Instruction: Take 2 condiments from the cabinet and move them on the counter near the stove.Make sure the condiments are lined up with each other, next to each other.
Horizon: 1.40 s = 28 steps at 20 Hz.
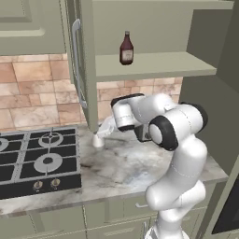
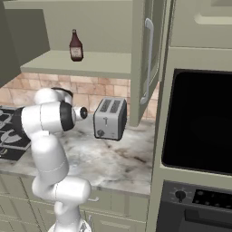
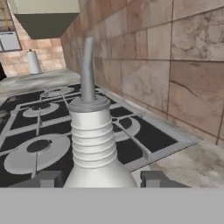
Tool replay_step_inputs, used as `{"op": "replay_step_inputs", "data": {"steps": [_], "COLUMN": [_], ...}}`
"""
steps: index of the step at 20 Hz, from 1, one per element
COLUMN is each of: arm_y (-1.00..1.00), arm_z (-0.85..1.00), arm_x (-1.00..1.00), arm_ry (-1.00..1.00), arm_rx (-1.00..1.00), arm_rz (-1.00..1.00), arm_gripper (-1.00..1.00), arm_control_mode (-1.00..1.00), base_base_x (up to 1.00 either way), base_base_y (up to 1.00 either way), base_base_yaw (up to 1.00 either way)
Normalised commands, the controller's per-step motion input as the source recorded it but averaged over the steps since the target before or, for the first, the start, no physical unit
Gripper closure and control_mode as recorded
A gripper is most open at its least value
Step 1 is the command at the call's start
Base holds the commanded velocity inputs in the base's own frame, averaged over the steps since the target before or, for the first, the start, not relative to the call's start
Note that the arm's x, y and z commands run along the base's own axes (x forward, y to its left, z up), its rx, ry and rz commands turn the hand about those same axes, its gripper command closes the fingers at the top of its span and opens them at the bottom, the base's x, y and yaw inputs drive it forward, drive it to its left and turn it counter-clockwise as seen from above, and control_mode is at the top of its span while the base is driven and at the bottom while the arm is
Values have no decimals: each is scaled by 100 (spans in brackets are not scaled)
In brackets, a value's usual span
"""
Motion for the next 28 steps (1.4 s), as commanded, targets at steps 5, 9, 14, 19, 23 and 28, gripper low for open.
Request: {"op": "replay_step_inputs", "data": {"steps": [5,9,14,19,23,28], "arm_y": [0,0,0,0,-14,-24], "arm_z": [-29,-39,-38,-20,-3,-4], "arm_x": [28,5,-5,-5,-33,-44], "arm_ry": [0,0,0,0,0,0], "arm_rx": [0,0,0,0,0,0], "arm_rz": [8,8,4,2,2,1], "arm_gripper": [100,100,-100,-100,-100,-100], "arm_control_mode": [-100,-100,-100,-100,-100,-100], "base_base_x": [0,0,0,0,0,0], "base_base_y": [0,0,0,0,0,0], "base_base_yaw": [0,0,0,0,0,0]}}
